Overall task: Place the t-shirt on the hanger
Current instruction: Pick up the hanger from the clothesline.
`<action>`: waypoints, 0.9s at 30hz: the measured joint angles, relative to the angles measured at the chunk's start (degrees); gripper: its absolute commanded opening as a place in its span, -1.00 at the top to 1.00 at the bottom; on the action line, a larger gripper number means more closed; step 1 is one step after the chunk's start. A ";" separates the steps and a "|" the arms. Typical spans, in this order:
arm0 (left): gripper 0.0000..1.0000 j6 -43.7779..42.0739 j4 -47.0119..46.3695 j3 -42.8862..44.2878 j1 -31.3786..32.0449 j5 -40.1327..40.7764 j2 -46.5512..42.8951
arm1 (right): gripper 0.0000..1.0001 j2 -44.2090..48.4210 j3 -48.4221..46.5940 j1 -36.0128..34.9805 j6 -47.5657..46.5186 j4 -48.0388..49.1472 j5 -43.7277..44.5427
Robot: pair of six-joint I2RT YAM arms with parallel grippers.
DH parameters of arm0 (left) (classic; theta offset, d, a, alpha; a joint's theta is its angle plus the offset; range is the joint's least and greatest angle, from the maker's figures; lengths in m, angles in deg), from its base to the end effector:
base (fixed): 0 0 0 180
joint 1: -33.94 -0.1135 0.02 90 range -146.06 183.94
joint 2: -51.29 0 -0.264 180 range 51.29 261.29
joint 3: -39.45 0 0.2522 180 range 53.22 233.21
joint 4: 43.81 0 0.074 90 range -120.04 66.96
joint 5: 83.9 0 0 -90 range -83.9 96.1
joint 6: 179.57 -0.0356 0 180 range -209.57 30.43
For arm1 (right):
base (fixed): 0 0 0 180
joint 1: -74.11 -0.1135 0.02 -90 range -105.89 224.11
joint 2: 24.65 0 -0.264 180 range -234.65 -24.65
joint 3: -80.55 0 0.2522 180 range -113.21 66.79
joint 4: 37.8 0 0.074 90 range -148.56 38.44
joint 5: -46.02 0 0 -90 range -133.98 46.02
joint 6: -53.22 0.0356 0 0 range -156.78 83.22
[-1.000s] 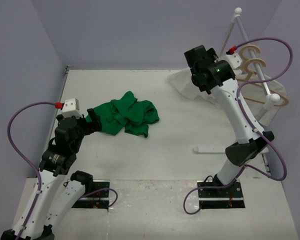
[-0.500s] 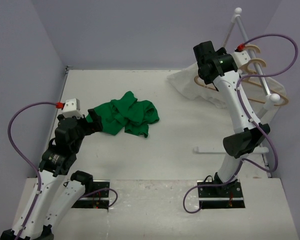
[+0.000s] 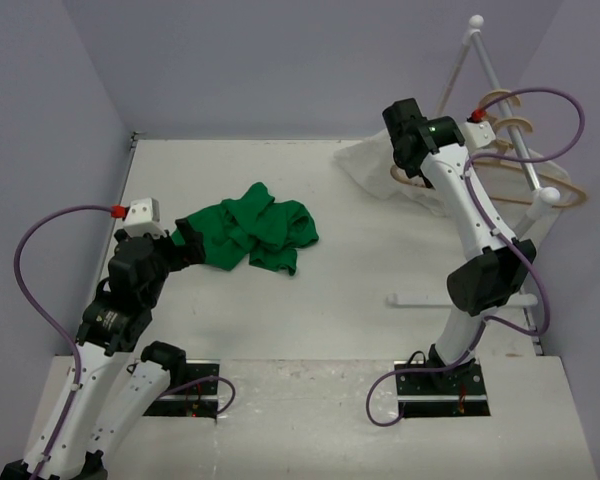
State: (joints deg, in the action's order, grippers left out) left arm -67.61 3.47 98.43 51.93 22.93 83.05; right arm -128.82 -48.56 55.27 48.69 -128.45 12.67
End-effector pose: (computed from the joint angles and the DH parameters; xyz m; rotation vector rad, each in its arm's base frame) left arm 0.1186 -0.0277 0.3307 -0.2622 1.8917 -0.1898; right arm 0.3426 0.0855 0.3905 1.3567 1.6208 -0.3375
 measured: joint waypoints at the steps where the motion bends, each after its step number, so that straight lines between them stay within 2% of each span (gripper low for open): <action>1: -1.00 0.00 -0.01 0.00 0.06 -0.04 -0.02 | -0.06 0.05 0.51 0.05 0.74 0.00 0.02; 4: -1.00 0.00 -0.02 0.00 0.08 -0.04 -0.02 | 0.17 0.46 2.28 0.17 2.77 -0.09 0.06; 13: -1.00 0.00 -0.02 0.00 0.10 -0.15 -0.17 | 0.50 5.30 7.67 0.17 7.45 -0.21 0.96; 18: -1.00 0.00 -0.02 0.00 0.13 -0.15 -0.17 | 0.96 7.28 9.34 0.17 8.56 -0.36 0.96; 19: -1.00 0.00 -0.02 0.00 0.14 -0.15 -0.17 | 1.00 7.52 9.74 0.17 8.82 -0.38 0.92; 27: -1.00 0.00 -0.02 -0.02 0.14 -0.17 -0.57 | 1.00 7.60 10.30 0.21 8.63 -0.50 0.94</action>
State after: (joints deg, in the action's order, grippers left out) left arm -67.61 3.45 98.40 52.07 22.76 82.48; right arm -121.23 -38.26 55.48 57.32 -128.95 13.61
